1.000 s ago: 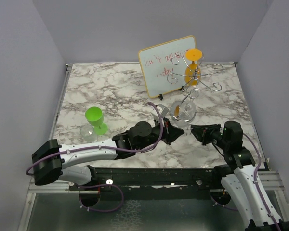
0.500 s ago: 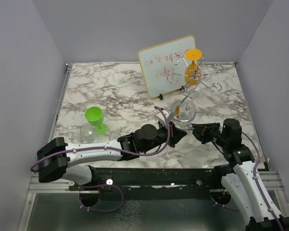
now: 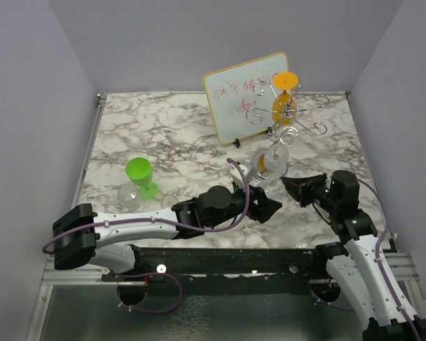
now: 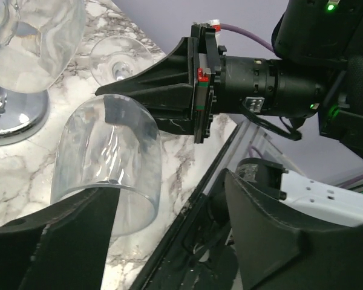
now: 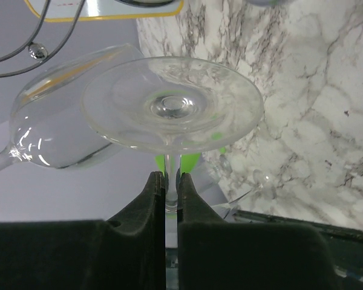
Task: Place the wine glass upside down on the wine glass rack
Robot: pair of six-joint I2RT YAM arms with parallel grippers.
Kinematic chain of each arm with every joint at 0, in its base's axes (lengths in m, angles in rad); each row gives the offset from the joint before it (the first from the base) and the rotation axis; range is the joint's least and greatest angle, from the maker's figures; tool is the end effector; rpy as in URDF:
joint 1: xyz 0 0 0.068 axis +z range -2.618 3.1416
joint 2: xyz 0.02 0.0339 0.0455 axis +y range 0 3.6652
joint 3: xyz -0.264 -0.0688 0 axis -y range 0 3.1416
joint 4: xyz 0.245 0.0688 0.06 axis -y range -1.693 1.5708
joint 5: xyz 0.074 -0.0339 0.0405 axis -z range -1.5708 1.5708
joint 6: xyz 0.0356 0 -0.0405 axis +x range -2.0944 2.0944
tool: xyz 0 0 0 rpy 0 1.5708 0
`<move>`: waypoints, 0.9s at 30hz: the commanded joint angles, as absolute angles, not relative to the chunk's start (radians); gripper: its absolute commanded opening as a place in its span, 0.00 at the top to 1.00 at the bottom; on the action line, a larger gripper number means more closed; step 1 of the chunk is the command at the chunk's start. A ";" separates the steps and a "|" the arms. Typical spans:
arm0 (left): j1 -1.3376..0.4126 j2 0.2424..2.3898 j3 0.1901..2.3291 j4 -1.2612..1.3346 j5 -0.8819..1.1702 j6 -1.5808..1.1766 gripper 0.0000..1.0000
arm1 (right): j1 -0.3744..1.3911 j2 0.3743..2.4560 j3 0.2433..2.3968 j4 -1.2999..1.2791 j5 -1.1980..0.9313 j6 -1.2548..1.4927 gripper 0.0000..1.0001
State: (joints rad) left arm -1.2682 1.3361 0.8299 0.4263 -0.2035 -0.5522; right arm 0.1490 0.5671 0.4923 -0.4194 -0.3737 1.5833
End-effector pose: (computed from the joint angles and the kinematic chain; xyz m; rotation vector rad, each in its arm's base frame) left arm 0.0994 -0.2942 0.2953 0.4689 1.7346 -1.1919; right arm 0.1370 0.0337 0.2460 1.3458 1.9473 1.3581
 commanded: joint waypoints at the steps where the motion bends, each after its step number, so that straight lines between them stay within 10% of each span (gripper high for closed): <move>1: -1.272 1.239 0.813 0.410 -0.247 -0.591 0.25 | 0.155 0.528 0.523 -0.439 -0.291 1.357 0.99; 11: -1.271 1.124 0.827 0.276 -0.294 -0.576 0.03 | 0.155 0.362 0.521 -0.437 -0.119 0.916 0.99; 27: -0.973 1.145 0.915 0.152 0.042 -0.697 0.01 | 0.155 0.154 0.456 -0.230 -0.019 0.436 0.99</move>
State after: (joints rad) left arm -1.0115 1.1511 0.8810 0.2050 -0.0994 -0.6647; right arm 0.1505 0.1932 0.4786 -0.3367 -0.0776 0.5846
